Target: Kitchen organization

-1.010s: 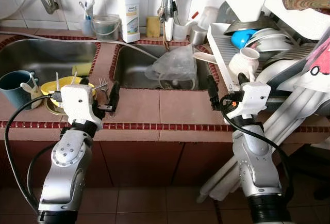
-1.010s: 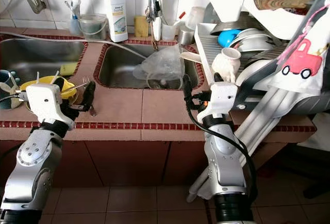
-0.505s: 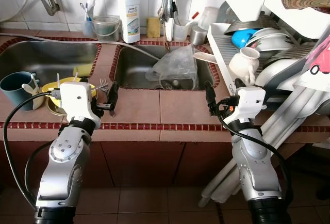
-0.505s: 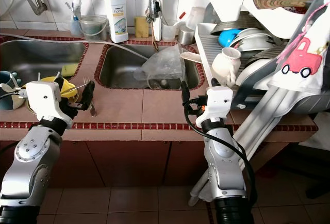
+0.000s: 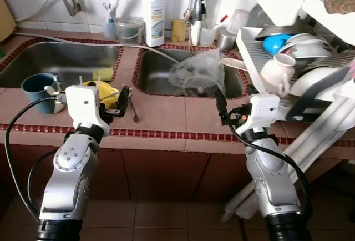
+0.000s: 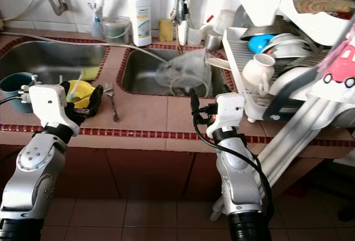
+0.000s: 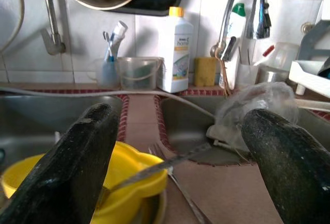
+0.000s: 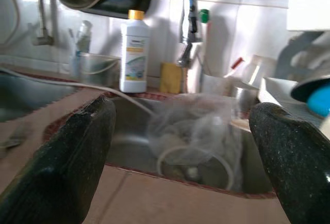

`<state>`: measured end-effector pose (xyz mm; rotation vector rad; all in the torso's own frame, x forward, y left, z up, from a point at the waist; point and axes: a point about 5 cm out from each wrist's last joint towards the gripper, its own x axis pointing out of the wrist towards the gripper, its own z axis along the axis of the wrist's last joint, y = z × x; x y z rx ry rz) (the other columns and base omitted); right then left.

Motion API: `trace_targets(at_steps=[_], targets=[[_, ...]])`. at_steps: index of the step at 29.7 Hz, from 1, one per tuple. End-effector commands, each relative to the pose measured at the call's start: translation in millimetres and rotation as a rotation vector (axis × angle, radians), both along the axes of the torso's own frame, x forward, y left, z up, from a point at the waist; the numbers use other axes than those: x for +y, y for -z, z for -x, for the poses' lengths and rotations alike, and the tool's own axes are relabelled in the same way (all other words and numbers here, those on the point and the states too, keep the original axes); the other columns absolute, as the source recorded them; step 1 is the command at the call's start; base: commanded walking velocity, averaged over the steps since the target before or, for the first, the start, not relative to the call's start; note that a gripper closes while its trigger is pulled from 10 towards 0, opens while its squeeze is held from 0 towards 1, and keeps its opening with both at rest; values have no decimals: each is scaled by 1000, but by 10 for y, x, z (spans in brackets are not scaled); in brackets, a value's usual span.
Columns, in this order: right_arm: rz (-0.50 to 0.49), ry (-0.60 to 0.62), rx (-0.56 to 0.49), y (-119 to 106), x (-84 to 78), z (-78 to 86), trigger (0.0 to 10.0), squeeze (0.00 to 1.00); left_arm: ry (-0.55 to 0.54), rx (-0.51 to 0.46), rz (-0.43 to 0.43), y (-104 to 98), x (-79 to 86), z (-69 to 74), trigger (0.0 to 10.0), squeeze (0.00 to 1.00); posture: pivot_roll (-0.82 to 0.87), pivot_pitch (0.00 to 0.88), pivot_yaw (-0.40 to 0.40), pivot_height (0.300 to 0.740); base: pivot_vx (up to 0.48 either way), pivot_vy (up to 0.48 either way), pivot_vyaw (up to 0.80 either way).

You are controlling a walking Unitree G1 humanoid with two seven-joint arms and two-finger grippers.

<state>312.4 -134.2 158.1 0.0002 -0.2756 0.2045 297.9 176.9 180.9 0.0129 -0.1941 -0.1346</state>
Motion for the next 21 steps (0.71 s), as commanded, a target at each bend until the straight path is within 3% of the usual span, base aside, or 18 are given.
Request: trace_targets(at_steps=[1, 21], targets=[[4, 9, -19, -64, -25, 5, 10000, 0, 15, -1, -7, -25, -42, -22, 10000, 0, -46, 16, -27, 740, 0, 300, 0], [4, 9, -22, -84, -4, -10, 10000, 0, 13, -19, -4, -89, -41, -64, 10000, 0, -45, 27, -22, 740, 0, 304, 0]])
